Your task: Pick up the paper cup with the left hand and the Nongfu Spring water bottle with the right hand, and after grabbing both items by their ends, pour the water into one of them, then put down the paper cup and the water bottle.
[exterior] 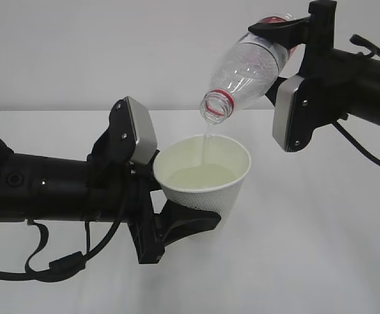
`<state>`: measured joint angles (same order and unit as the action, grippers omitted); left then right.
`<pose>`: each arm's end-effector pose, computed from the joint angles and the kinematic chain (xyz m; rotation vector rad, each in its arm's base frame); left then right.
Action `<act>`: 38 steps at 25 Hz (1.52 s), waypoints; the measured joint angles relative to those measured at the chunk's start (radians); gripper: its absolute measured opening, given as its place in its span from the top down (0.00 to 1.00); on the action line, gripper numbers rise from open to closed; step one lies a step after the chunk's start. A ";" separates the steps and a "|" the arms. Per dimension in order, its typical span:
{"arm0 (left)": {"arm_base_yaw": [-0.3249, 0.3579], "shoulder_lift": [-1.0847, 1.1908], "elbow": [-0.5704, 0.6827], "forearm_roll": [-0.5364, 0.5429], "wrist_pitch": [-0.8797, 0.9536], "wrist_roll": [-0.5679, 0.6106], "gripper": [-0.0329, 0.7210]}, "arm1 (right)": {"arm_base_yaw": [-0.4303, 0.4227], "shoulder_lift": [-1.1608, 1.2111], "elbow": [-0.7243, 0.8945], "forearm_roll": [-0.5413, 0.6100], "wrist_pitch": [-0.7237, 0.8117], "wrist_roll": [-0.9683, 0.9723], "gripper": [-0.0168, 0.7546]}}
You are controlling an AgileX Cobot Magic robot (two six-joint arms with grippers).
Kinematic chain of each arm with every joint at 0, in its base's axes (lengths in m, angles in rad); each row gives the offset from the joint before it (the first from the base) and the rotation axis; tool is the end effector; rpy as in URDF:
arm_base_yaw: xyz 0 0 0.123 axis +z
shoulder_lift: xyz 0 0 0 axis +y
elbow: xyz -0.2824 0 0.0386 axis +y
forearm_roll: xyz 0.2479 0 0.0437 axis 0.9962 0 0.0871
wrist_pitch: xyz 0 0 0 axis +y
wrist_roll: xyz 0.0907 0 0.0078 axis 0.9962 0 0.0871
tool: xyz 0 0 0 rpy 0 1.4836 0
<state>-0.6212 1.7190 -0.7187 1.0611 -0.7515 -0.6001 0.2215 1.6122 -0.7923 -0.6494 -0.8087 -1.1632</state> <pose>0.2248 -0.2275 0.1774 1.2702 1.6158 -0.8424 0.3163 0.1120 0.2490 -1.5118 0.6727 -0.7355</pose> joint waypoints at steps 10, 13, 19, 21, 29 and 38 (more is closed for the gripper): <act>0.000 0.000 0.000 0.000 0.000 0.000 0.30 | 0.000 0.000 0.000 0.002 -0.001 0.000 0.30; 0.000 0.000 0.000 0.000 0.000 0.000 0.30 | 0.000 0.000 0.000 0.002 -0.002 0.000 0.30; 0.000 0.000 0.000 0.000 0.000 0.000 0.30 | 0.000 0.000 0.000 0.002 -0.008 -0.002 0.30; 0.000 0.000 0.000 0.000 0.000 0.000 0.30 | 0.000 0.000 0.000 0.002 -0.010 -0.002 0.30; 0.000 0.000 0.000 -0.002 0.000 0.000 0.30 | 0.000 0.000 0.000 0.002 -0.016 -0.002 0.30; 0.000 0.000 0.000 -0.012 0.000 0.000 0.30 | 0.000 0.000 0.000 0.002 -0.020 -0.002 0.30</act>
<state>-0.6212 1.7190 -0.7187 1.0493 -0.7515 -0.6001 0.2215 1.6122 -0.7923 -0.6477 -0.8287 -1.1655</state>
